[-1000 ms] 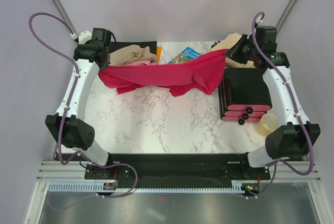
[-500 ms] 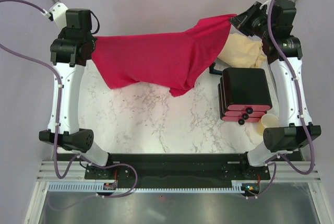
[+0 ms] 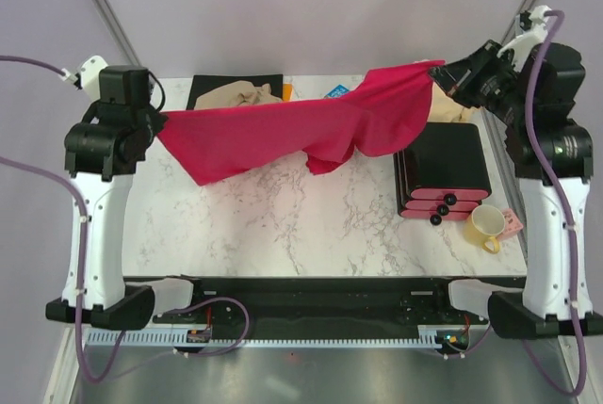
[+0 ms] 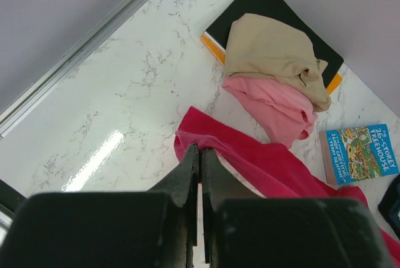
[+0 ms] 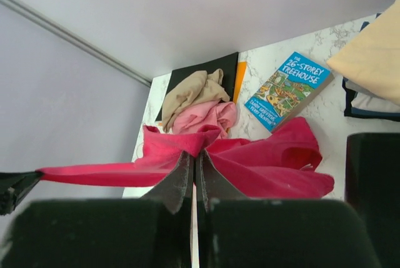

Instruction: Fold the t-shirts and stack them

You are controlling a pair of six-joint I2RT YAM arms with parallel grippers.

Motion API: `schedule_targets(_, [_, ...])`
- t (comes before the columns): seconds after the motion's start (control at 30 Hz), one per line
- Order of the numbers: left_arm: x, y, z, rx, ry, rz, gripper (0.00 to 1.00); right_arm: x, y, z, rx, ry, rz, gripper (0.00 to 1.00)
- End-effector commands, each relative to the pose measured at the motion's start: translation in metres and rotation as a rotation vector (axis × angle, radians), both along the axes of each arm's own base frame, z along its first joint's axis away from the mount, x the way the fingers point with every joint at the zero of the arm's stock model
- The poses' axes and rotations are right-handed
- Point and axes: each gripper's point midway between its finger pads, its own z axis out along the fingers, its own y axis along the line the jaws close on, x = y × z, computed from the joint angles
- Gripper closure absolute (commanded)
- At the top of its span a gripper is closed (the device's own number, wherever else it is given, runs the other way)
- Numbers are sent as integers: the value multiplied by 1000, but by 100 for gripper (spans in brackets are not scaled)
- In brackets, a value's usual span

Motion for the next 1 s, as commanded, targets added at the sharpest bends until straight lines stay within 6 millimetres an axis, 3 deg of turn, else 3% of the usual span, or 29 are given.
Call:
schedule_targets(0.0, [-45, 11, 41, -26, -152, 43, 98, -46, -10, 36, -46, -103, -30, 100])
schedule_targets(0.17, [-73, 35, 81, 40, -260, 137, 98, -59, -16, 60, -55, -160, -58, 100])
schedule_targets(0.3, [-75, 45, 97, 89, -285, 180, 98, -38, -19, 58, -85, -144, -76, 100])
schedule_targets(0.4, [-52, 43, 85, 98, -238, 188, 98, -14, -20, 44, -103, -100, -81, 100])
schedule_targets(0.53, [-3, 33, 65, 88, -181, 153, 98, 24, -24, 28, -97, -52, -94, 100])
schedule_targets(0.7, [85, 28, 38, 75, -80, 122, 98, 90, -24, 1, -45, -2, -87, 100])
schedule_targets(0.73, [95, 28, 38, 77, -80, 120, 98, 102, -23, 1, -36, -9, -82, 100])
schedule_targets(0.77, [118, 30, 38, 77, -85, 125, 98, 107, -22, 16, -30, -44, -80, 100])
schedule_targets(0.8, [128, 30, 39, 66, -95, 117, 98, 135, -34, -2, -34, -5, -103, 100])
schedule_targets(0.83, [138, 30, 37, 62, -97, 116, 98, 144, -33, 0, -31, -14, -97, 100])
schedule_targets(0.87, [143, 34, 51, 61, -142, 121, 98, 161, -34, 4, -27, -31, -102, 100])
schedule_targets(0.9, [157, 35, 41, 66, -123, 120, 98, 169, -35, 7, -24, -42, -107, 100])
schedule_targets(0.93, [161, 34, 46, 69, -140, 116, 98, 170, -35, 28, -16, -99, -106, 100])
schedule_targets(0.97, [163, 35, 51, 76, -157, 111, 98, 184, -36, 20, -3, -87, -107, 100])
